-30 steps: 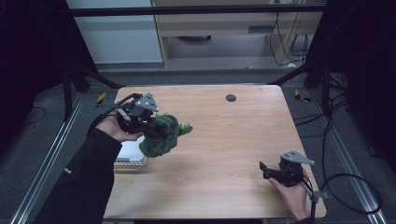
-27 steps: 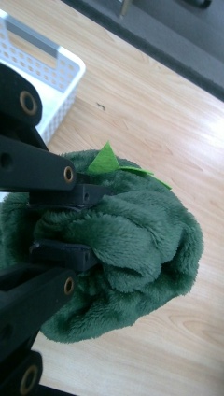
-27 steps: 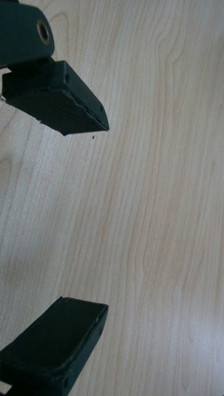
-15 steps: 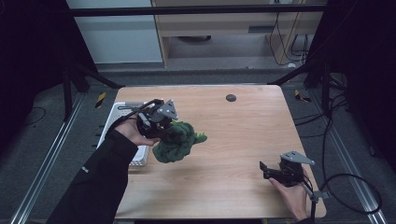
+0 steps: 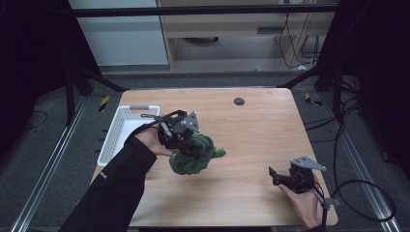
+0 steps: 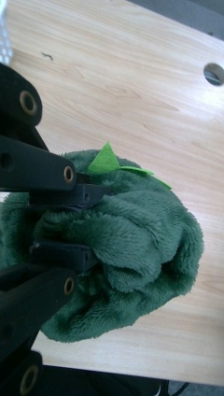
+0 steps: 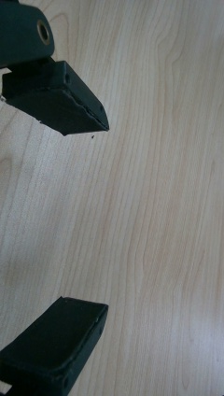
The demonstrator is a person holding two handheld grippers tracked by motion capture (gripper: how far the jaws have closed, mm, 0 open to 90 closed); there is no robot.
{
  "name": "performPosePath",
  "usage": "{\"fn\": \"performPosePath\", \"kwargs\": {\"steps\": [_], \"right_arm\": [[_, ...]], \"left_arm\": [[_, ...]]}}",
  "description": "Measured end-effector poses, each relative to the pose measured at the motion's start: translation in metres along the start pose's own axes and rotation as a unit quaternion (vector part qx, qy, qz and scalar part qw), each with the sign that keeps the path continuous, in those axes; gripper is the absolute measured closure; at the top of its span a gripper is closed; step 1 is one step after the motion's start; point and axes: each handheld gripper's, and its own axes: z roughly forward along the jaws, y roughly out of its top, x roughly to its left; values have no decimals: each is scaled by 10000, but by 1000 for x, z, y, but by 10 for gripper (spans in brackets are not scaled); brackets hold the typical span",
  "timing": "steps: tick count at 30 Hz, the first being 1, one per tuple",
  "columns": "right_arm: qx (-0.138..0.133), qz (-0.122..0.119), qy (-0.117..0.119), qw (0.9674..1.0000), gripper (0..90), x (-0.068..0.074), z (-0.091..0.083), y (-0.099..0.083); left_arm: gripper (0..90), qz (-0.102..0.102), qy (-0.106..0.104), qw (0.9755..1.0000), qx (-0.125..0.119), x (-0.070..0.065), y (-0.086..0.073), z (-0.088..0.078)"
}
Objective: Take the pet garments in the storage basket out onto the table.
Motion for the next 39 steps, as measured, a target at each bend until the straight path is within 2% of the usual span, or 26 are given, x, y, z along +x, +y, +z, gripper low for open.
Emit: {"fn": "performPosePath", "kwargs": {"steps": [3, 8, 12, 13, 18, 31, 39], "right_arm": [[5, 24, 10, 10000, 109, 0, 0, 0], [-3, 28, 17, 10000, 109, 0, 0, 0], [-5, 30, 16, 10000, 109, 0, 0, 0], [-20, -12, 0, 10000, 109, 0, 0, 0], [-21, -14, 3, 10000, 109, -1, 0, 0], [-16, -7, 1, 10000, 109, -1, 0, 0], [-11, 2, 10, 10000, 109, 0, 0, 0]], "left_arm": [[762, 129, -115, 9998, 75, -3, 4, 9], [762, 216, -294, 9992, 175, -5, 6, 25], [762, 258, -352, 9988, 215, -6, 8, 33], [762, 338, -369, 9983, 295, -6, 9, 38], [762, 468, -465, 9970, 395, -10, 13, 49], [758, 578, -694, 9946, 508, -17, 11, 75], [755, 668, -725, 9930, 652, -22, 9, 91]]}}
